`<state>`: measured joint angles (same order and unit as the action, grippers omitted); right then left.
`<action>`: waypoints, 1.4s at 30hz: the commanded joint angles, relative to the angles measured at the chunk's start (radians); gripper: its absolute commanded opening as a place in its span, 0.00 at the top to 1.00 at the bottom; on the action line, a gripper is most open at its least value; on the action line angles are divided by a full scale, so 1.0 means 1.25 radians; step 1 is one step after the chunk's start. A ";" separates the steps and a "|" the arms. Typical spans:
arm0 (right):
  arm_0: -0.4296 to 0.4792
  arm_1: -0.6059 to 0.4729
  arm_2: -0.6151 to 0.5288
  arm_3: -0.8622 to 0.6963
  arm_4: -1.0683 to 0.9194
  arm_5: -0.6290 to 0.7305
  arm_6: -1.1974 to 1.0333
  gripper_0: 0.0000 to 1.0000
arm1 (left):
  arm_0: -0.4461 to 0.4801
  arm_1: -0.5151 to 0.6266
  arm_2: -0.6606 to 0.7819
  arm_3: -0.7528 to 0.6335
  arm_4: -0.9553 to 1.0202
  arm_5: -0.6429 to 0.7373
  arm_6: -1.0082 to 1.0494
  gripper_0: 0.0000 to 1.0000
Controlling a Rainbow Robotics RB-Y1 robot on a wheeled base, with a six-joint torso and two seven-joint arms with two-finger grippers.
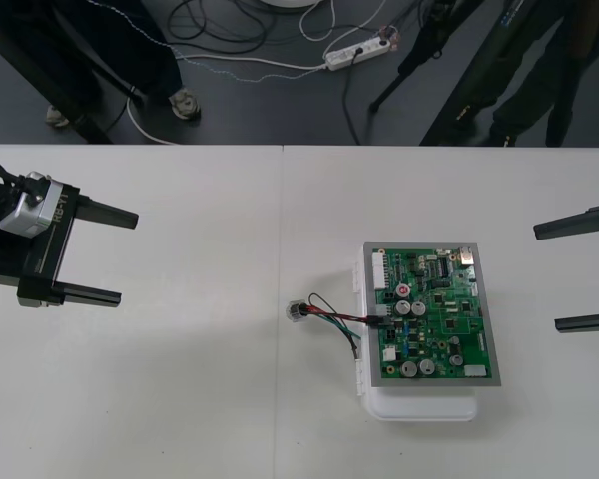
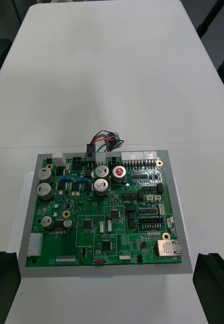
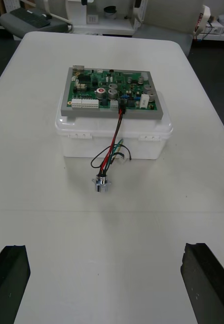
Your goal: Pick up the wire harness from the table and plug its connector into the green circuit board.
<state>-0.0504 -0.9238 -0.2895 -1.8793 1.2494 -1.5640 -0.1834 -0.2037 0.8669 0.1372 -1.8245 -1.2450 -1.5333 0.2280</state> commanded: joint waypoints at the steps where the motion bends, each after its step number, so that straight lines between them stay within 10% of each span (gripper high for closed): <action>1: 0.012 0.022 -0.008 -0.021 0.004 -0.005 0.014 0.00 | 0.014 0.032 0.026 -0.024 -0.003 -0.030 0.016 0.12; 42: 0.012 0.022 -0.008 -0.021 0.012 -0.005 0.014 0.00 | 0.014 0.032 0.026 -0.024 -0.003 -0.030 0.016 0.12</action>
<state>-0.0474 -0.9028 -0.2895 -1.8793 1.2589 -1.5641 -0.1830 -0.2037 0.8669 0.1372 -1.8247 -1.2458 -1.5333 0.2280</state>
